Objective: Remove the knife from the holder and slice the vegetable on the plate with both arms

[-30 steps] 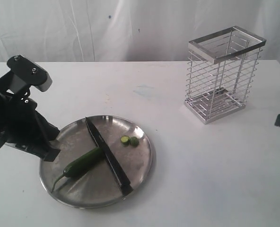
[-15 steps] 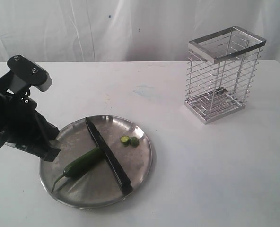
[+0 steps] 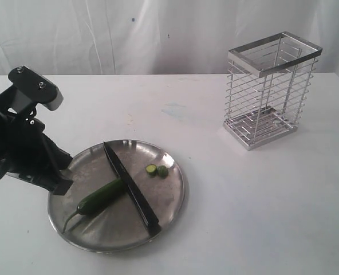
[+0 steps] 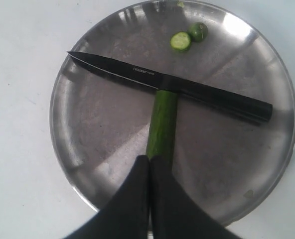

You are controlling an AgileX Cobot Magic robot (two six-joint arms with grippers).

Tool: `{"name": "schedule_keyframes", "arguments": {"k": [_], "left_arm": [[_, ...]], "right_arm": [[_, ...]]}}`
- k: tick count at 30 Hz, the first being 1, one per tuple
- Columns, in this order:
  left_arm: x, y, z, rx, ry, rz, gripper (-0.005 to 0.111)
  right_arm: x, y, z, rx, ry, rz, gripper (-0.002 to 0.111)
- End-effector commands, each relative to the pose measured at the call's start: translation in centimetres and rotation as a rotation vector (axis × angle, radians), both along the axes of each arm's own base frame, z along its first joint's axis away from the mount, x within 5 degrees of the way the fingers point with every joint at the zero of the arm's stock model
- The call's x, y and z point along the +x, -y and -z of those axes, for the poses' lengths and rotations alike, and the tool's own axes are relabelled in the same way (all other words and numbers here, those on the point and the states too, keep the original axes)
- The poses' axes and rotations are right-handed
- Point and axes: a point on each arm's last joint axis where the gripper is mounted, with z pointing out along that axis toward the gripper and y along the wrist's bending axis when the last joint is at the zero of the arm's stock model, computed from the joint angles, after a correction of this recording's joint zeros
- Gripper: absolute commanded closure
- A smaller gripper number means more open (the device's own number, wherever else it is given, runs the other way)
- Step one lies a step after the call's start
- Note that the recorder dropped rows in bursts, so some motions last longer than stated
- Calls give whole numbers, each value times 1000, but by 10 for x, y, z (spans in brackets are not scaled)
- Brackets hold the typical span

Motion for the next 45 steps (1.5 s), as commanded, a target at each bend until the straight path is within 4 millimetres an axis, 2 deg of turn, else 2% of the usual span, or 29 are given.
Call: {"name": "schedule_keyframes", "arguments": {"k": [1, 3, 7, 8, 10, 12, 14, 16, 18, 19, 20, 23, 26, 32, 45], "left_arm": [[-2, 0, 0, -4, -7, 1, 107], [-2, 0, 0, -5, -3, 1, 107], [-2, 0, -1, -8, 5, 0, 107], [-2, 0, -1, -8, 7, -1, 107], [-2, 0, -1, -8, 7, -1, 107], [-2, 0, -1, -8, 7, -1, 107], [-2, 0, -1, -8, 7, -1, 107], [-2, 0, -1, -8, 7, -1, 107], [-2, 0, -1, -8, 7, -1, 107], [-2, 0, -1, -8, 5, 0, 107], [-2, 0, -1, -8, 5, 0, 107], [-2, 0, -2, -10, 14, -2, 107], [-1, 0, -3, -14, 27, -4, 107], [-1, 0, -3, -13, 23, -4, 107], [-1, 0, -3, -13, 23, -4, 107]], "right_arm": [[-20, -2, -4, 10, 148, 0, 108], [-21, -1, -7, 1, 191, 7, 108], [-28, 3, -25, -218, 440, 126, 108], [-29, 3, -26, -218, 490, 134, 108], [-27, 4, -21, -221, 569, 150, 108], [-20, 6, -6, -212, 575, 153, 108], [-7, 8, 24, -154, 488, 133, 108], [8, 8, 65, -119, 310, 109, 108], [14, 8, 87, -114, 144, 88, 108], [17, 6, 106, -106, -59, 59, 108], [17, 5, 116, -102, -172, 43, 108], [14, 6, 131, -149, -336, 34, 108], [14, 9, 131, -261, -352, 62, 108], [15, 8, 127, -164, -303, 65, 108], [15, 8, 126, -165, -291, 65, 108]]}}
